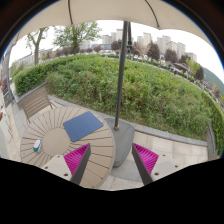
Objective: Arrange mouse
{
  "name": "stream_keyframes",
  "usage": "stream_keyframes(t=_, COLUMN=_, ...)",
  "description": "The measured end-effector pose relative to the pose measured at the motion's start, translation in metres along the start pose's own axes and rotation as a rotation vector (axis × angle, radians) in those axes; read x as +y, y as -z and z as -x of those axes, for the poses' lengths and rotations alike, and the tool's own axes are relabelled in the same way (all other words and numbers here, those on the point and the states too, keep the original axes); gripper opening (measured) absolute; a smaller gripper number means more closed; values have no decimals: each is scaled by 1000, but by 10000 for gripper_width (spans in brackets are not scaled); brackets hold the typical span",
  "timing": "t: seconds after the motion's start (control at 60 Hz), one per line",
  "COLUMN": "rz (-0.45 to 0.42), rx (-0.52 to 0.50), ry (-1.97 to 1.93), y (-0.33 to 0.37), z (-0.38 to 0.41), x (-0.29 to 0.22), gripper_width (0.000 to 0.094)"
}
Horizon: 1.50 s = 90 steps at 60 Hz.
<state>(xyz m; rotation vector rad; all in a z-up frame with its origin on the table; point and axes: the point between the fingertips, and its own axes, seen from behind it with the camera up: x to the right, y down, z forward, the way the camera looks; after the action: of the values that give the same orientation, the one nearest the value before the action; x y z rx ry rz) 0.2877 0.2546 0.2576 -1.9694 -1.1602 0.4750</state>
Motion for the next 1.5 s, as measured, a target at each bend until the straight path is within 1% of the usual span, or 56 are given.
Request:
stream_keyframes(t=0.117, rz=2, rx=-6, ry=10, y=6, z=6, x=3, gripper_width=854)
stream_keyframes(t=0.4, rz=4, rx=-50, ry=66, y=-5, z=23, x=11, gripper_width=853)
stream_keyframes(t=0.65, rz=11, rx=-165, ry=145, y=-13, z=79, x=20, gripper_width=856)
stream_keyframes(t=0.867, rz=25, rx=-291, ry=205, y=-12, z=156, x=44, gripper_width=854)
stream_keyframes(t=1.15, rz=51, rx=-412, ry=252, y=9, z=282, x=86, gripper_width=862)
stream_keyframes(t=1.267, rz=47, rx=-424, ry=247, y=16, z=333, x=96, gripper_width=862)
stream_keyframes(t=1.5, rz=-16, rx=-408, ry=213, y=6, z=410, x=103, gripper_width=853)
